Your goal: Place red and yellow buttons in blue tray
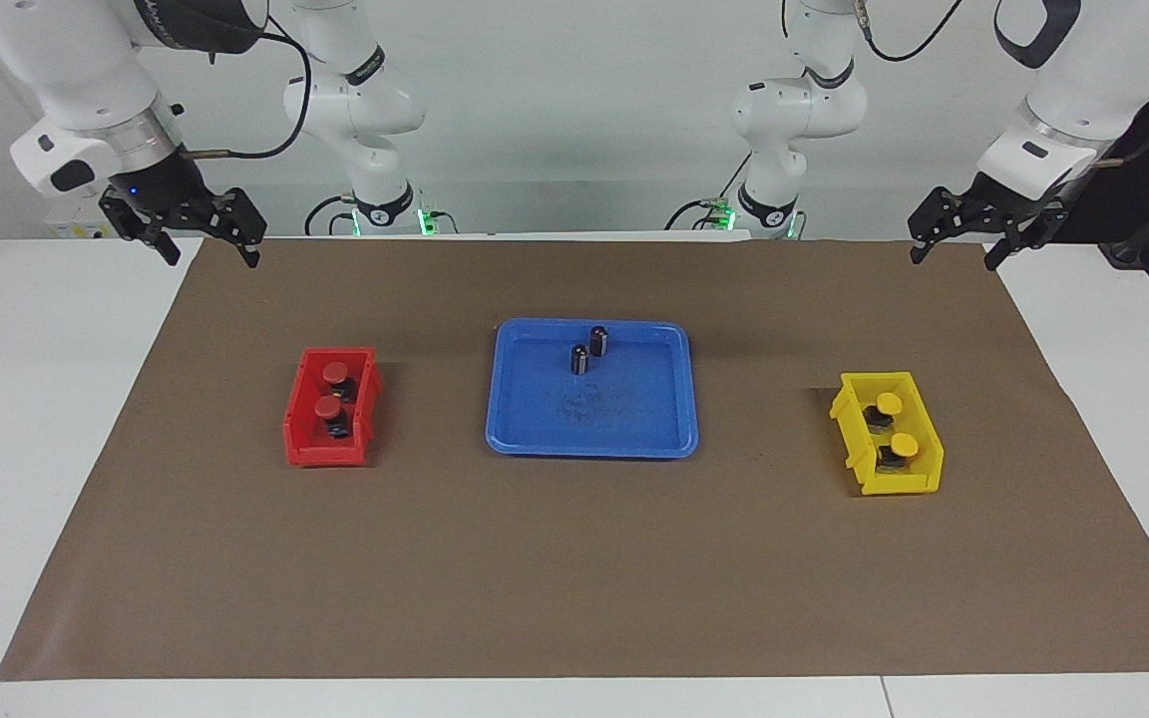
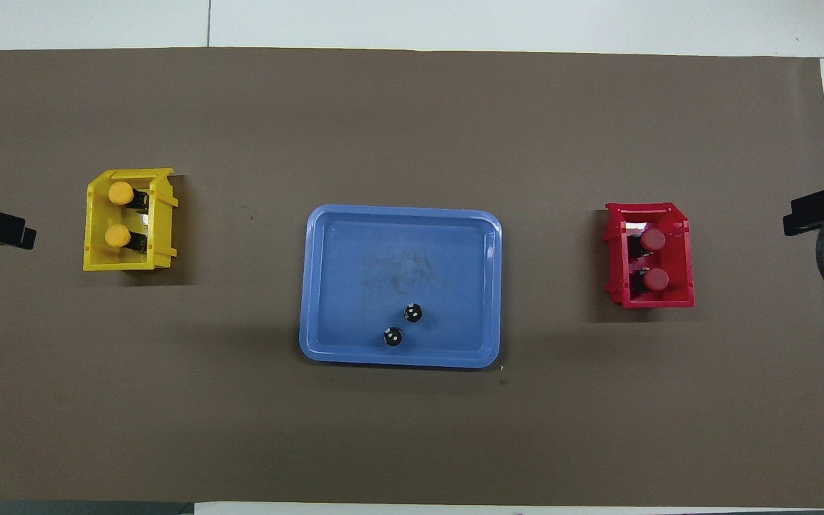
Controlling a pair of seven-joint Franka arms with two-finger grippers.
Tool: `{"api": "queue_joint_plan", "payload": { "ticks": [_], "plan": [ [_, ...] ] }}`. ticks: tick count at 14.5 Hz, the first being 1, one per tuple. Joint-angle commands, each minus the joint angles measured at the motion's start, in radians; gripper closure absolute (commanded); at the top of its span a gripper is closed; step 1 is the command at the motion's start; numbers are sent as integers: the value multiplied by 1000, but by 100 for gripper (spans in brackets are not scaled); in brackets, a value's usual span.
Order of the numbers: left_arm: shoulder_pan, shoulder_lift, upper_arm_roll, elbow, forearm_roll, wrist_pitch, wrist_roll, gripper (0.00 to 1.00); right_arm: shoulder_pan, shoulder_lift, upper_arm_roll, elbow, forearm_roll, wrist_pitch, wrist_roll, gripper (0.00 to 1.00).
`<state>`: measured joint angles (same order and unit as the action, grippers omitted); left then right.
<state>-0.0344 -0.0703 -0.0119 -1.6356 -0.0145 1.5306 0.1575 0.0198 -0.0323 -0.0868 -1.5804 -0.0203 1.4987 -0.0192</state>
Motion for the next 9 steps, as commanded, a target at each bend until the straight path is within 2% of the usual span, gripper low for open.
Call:
{"api": "queue_joint_plan", "payload": {
  "ticks": [1,9],
  "plan": [
    [5,-20,3,-21,-13,-6,11,0,-8,-5,5,2,11,-6,8,0],
    [5,-20,3,-21,-13,-6,11,0,-8,-6,5,-4,11,-5,7,0]
  ]
}}
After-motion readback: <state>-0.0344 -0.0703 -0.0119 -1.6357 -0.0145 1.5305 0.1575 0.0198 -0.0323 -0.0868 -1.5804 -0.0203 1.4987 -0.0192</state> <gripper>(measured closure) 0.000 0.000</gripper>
